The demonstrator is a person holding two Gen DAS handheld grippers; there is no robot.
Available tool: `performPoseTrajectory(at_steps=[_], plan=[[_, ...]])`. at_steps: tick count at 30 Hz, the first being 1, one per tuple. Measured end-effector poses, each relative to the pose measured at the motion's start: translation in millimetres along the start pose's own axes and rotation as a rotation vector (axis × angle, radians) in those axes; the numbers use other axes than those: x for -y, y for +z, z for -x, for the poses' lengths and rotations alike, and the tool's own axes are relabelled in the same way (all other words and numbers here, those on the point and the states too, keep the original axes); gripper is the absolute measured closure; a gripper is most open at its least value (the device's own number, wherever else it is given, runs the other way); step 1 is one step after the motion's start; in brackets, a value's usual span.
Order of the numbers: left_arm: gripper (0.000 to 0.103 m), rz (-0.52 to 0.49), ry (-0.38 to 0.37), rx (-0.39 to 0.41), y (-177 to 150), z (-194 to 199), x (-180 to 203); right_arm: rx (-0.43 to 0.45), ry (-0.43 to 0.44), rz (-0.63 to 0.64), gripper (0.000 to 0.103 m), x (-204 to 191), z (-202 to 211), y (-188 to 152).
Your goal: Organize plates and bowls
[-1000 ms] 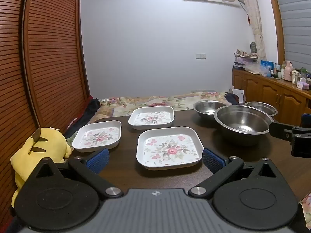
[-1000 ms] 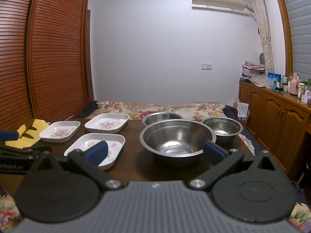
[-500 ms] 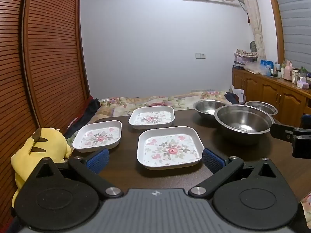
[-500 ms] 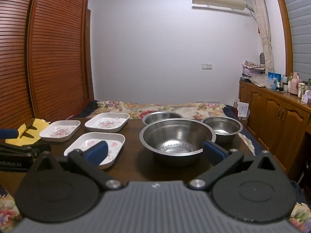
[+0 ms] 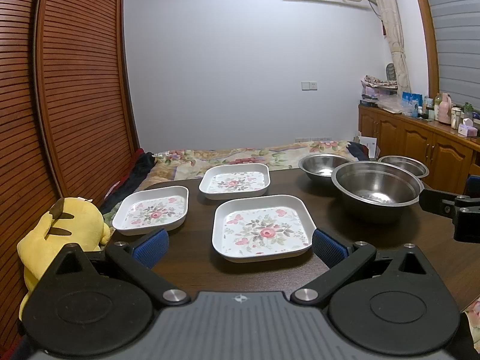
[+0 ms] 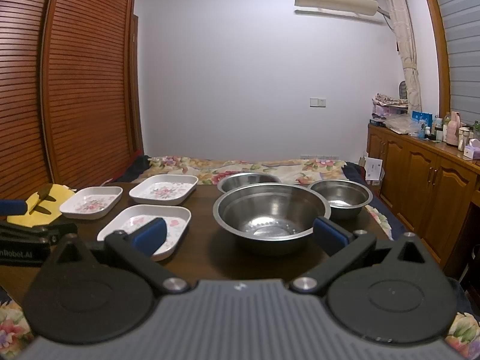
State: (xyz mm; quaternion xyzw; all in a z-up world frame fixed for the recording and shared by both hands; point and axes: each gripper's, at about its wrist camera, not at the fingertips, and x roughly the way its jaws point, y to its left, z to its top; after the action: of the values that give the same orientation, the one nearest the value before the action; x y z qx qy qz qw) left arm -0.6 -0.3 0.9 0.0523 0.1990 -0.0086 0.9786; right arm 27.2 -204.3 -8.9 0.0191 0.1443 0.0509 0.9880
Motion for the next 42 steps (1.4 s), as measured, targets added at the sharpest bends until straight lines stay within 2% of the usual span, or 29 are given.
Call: performPoseTrajectory(at_steps=[42], plan=[[0.0,-0.001,-0.004,-0.003,-1.5,-2.7,-3.0,0.0,-0.004,-0.016,0.0,5.3,-1.8,-0.5]])
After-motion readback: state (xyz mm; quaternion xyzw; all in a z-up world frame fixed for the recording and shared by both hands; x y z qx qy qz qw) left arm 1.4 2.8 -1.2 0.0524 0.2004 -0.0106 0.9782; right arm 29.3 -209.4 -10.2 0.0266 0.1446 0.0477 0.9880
